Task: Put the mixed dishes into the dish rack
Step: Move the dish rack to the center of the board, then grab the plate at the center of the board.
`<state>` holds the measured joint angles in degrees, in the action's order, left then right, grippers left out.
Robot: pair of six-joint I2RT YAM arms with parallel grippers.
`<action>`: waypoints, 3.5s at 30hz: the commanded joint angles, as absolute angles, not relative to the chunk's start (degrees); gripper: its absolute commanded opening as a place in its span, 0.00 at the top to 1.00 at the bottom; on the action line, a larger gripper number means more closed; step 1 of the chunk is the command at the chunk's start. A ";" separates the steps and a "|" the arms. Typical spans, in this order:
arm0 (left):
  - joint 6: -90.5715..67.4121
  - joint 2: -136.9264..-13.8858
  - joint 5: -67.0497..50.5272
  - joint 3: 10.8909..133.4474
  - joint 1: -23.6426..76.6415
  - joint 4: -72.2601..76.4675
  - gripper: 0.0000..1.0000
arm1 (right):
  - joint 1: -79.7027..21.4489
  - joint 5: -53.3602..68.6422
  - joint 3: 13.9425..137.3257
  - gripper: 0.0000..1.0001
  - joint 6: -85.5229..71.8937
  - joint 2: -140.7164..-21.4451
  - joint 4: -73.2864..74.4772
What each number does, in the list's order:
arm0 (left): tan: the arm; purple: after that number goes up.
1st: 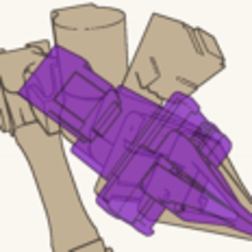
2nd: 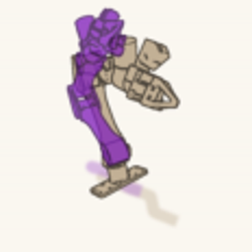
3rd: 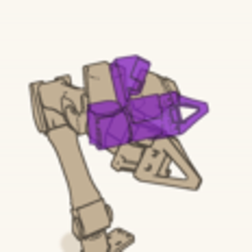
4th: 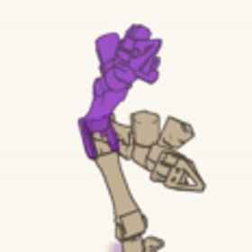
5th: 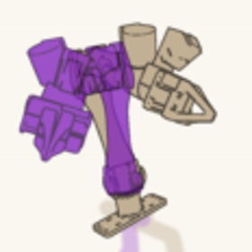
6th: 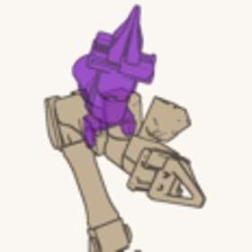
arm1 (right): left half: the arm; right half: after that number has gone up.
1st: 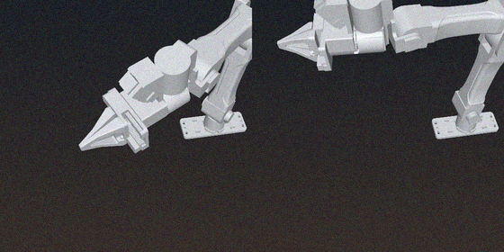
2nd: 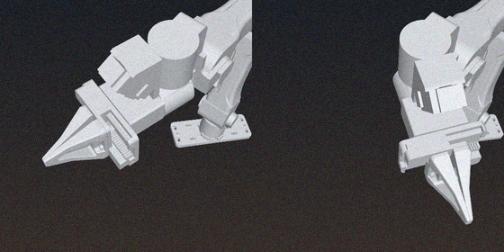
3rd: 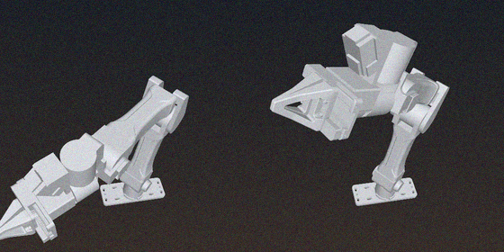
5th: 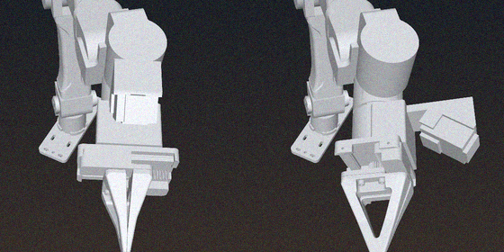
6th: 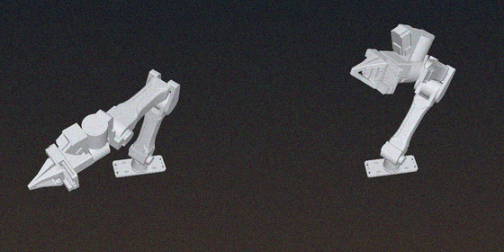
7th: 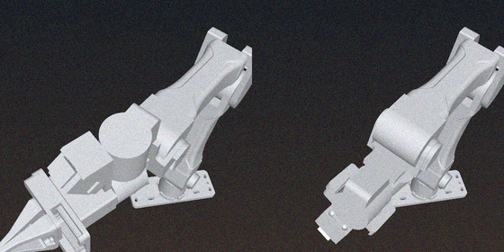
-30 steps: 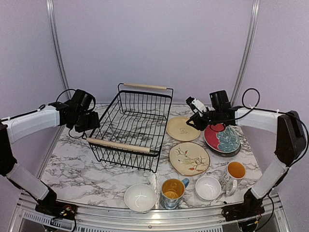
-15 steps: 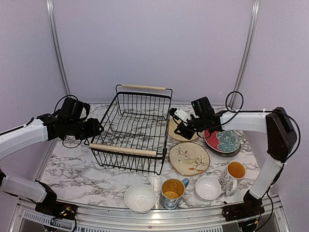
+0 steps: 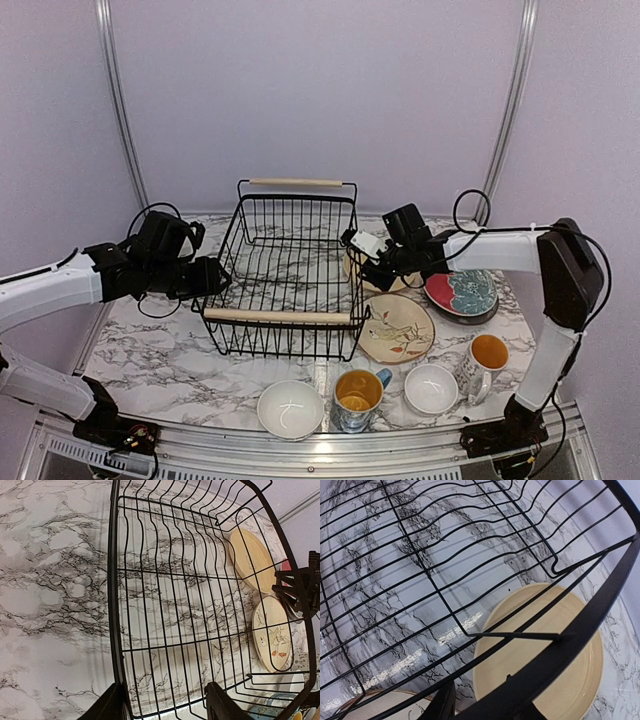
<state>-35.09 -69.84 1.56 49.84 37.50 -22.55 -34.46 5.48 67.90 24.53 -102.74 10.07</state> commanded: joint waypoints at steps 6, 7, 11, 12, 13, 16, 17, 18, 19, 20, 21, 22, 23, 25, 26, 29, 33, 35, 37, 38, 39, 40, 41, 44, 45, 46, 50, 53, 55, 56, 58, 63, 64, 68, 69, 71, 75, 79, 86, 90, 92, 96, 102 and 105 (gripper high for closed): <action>-37.49 -68.50 -0.75 51.94 40.60 -21.79 0.43 | -35.99 4.15 73.54 0.67 24.96 -105.56 8.02; -37.61 -67.63 0.59 52.34 40.61 -22.85 0.42 | -35.91 4.13 74.09 0.67 24.84 -105.95 8.28; -38.16 -64.80 8.92 54.74 40.61 -29.00 0.39 | -36.02 5.12 75.10 0.67 24.21 -106.98 7.62; -37.77 -64.16 10.75 55.24 40.61 -30.07 0.38 | -36.11 5.32 75.80 0.67 23.99 -107.58 7.76; -37.34 -63.53 12.26 55.61 40.54 -30.81 0.37 | -36.31 5.31 77.08 0.67 23.80 -108.37 8.19; -36.31 -62.76 15.20 56.66 39.78 -32.61 0.34 | -38.12 1.27 81.25 0.67 24.76 -110.85 10.56; -36.16 -62.69 15.78 57.22 39.51 -33.15 0.34 | -38.70 0.40 81.17 0.67 25.08 -110.78 10.67; -36.08 -62.42 16.22 57.81 39.30 -33.46 0.33 | -38.91 0.27 80.62 0.67 24.95 -110.30 10.43; -36.00 -61.92 16.53 58.36 39.29 -33.50 0.33 | -38.87 0.25 79.94 0.67 24.66 -109.57 10.26; -35.88 -61.35 16.58 59.11 39.29 -33.18 0.33 | -38.73 0.26 79.49 0.66 24.68 -108.83 10.20; -35.72 -60.74 16.37 59.65 39.29 -32.75 0.33 | -38.50 0.24 79.16 0.66 24.84 -108.06 10.32; -35.64 -60.14 16.04 60.16 39.29 -32.32 0.33 | -38.02 0.26 78.85 0.65 24.92 -107.20 10.53; -35.33 -59.68 15.46 60.67 39.33 -31.88 0.33 | -37.13 0.26 78.51 0.64 24.96 -106.17 10.64; -33.77 -59.34 13.34 61.38 39.37 -30.72 0.33 | -35.04 0.77 77.71 0.63 24.77 -103.81 11.38; -32.63 -59.37 12.15 61.66 39.55 -30.14 0.33 | -33.58 1.47 77.43 0.62 24.49 -102.37 12.21; -28.65 -59.39 9.07 62.13 40.63 -28.28 0.33 | -27.77 6.14 75.76 0.61 22.32 -96.52 14.66; -24.55 -59.50 7.41 62.43 42.76 -25.72 0.38 | -17.75 12.92 71.24 0.58 20.46 -86.68 16.21; -23.23 -60.26 6.97 63.12 44.01 -24.11 0.40 | -13.63 12.74 68.05 0.57 21.40 -82.01 17.18; -22.30 -61.99 7.00 64.58 45.33 -23.04 0.42 | -9.78 12.50 65.24 0.55 22.83 -77.63 19.22; -21.94 -63.12 6.92 65.59 46.21 -22.52 0.43 | -7.64 12.08 63.70 0.55 23.12 -76.12 19.52; -21.51 -64.54 6.94 66.71 47.06 -21.96 0.43 | -5.55 12.12 62.16 0.55 23.24 -74.87 19.86; -20.98 -66.01 6.88 67.96 48.19 -21.46 0.43 | -3.34 12.69 60.97 0.54 23.55 -73.99 20.61; -20.43 -67.71 6.90 69.35 49.34 -21.00 0.44 | -1.27 13.53 60.17 0.54 23.88 -73.49 21.38; -19.10 -73.36 7.78 74.37 53.54 -20.01 0.44 | 6.13 15.54 58.88 0.54 24.32 -73.43 23.50; -18.81 -75.29 8.04 75.69 54.85 -19.44 0.44 | 7.74 16.16 58.73 0.55 24.34 -73.84 23.99; -18.74 -77.24 8.12 77.17 56.11 -18.90 0.44 | 9.36 16.77 58.69 0.55 24.20 -74.28 24.45; -20.51 -85.77 8.83 82.31 59.62 -17.83 0.44 | 14.23 18.96 58.59 0.55 24.19 -76.93 25.57; -21.69 -90.42 9.18 84.54 61.46 -15.99 0.44 | 16.74 19.15 59.24 0.55 24.14 -79.73 25.92; -22.96 -92.96 8.99 85.34 62.21 -14.65 0.44 | 18.16 19.76 60.19 0.55 23.82 -82.55 26.70; -23.30 -94.00 8.89 85.56 62.63 -13.94 0.44 | 18.91 20.27 60.77 0.55 23.54 -83.90 27.17; -24.03 -95.97 8.65 85.89 63.44 -12.99 0.44 | 20.12 21.97 61.94 0.56 23.35 -86.37 28.05; -24.73 -99.48 7.07 87.10 65.54 -11.75 0.45 | 21.09 24.08 63.76 0.62 22.66 -91.49 29.19; -24.87 -99.95 6.89 87.36 65.87 -11.52 0.45 | 21.17 24.46 64.07 0.63 22.45 -92.43 29.49; -25.16 -101.46 5.66 88.08 66.78 -10.50 0.46 | 21.43 26.61 65.18 0.67 21.44 -95.95 30.12; -25.08 -101.73 5.44 88.41 66.98 -10.46 0.46 | 21.51 26.71 65.41 0.67 21.13 -96.63 30.08; -24.99 -102.15 5.01 88.87 67.16 -10.50 0.46 | 21.68 26.55 65.96 0.67 20.55 -98.07 29.89; -24.90 -102.77 4.23 89.61 67.88 -10.27 0.46 | 22.59 26.60 66.68 0.66 19.21 -99.87 29.93; -24.24 -102.79 5.89 90.81 68.51 -11.17 0.46 | 23.10 26.21 66.48 0.61 19.04 -100.31 30.35; -23.78 -102.75 5.91 91.32 68.62 -11.32 0.46 | 23.61 26.72 65.90 0.63 19.52 -100.96 32.09; -23.75 -102.62 6.05 91.32 68.73 -11.64 0.46 | 24.23 26.94 66.18 0.64 19.33 -101.84 32.85; -23.77 -102.40 6.11 91.32 68.80 -11.63 0.46 | 24.41 27.05 66.23 0.64 19.32 -102.50 32.95; -23.56 -102.16 6.37 91.45 68.82 -11.72 0.45 | 24.59 29.03 66.51 0.67 19.39 -104.23 33.64; -23.48 -102.54 6.59 91.54 68.82 -12.30 0.45 | 24.61 31.25 66.32 0.71 19.33 -104.88 33.79; -23.67 -102.54 6.81 91.24 68.82 -12.04 0.45 | 24.61 31.33 66.11 0.73 19.62 -104.72 33.63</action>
<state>-24.21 -102.21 5.82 89.95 68.36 -11.42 24.45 29.19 64.84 19.51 -104.05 32.23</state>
